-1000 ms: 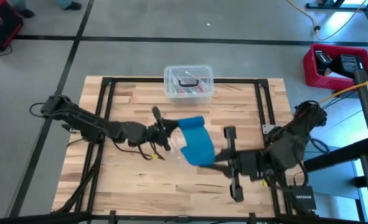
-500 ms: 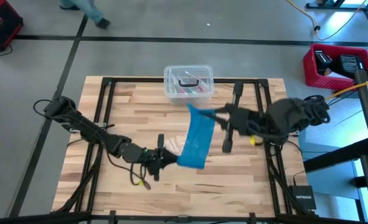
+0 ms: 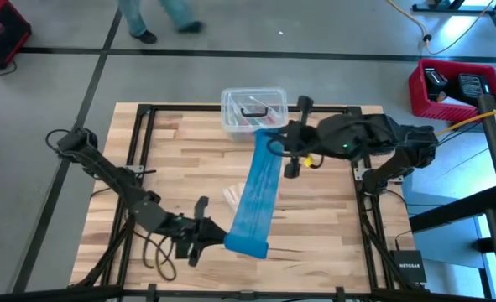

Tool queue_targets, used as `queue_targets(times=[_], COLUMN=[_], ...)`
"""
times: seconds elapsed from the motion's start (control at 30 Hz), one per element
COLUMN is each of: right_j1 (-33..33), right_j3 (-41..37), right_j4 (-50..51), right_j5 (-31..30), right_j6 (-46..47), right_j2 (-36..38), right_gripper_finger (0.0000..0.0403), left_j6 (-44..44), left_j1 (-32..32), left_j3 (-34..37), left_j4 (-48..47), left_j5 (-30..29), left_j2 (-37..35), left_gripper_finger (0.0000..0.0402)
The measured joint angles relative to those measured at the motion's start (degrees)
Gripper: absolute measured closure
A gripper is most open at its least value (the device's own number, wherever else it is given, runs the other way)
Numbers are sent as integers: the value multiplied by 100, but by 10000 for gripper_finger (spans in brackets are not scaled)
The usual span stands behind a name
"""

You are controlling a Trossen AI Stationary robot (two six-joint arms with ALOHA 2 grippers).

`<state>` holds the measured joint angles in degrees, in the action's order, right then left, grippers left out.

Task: Roll bandage
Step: Roll the blue bandage

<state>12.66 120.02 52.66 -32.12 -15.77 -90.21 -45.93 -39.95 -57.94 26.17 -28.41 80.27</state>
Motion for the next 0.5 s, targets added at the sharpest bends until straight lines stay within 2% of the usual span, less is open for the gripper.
queue_targets(times=[0.2,0.5], right_j1=[-187,-192], right_j3=[-664,-1998], right_j4=[-176,-1301], right_j5=[323,1016], right_j6=[56,430], right_j2=[0,0], right_gripper_finger=[401,401], left_j6=[-898,-1943], left_j1=[-360,-469], left_j3=[-408,-878], left_j4=[-74,26], left_j5=[-478,-915], left_j2=[-201,-538], left_gripper_finger=[400,400])
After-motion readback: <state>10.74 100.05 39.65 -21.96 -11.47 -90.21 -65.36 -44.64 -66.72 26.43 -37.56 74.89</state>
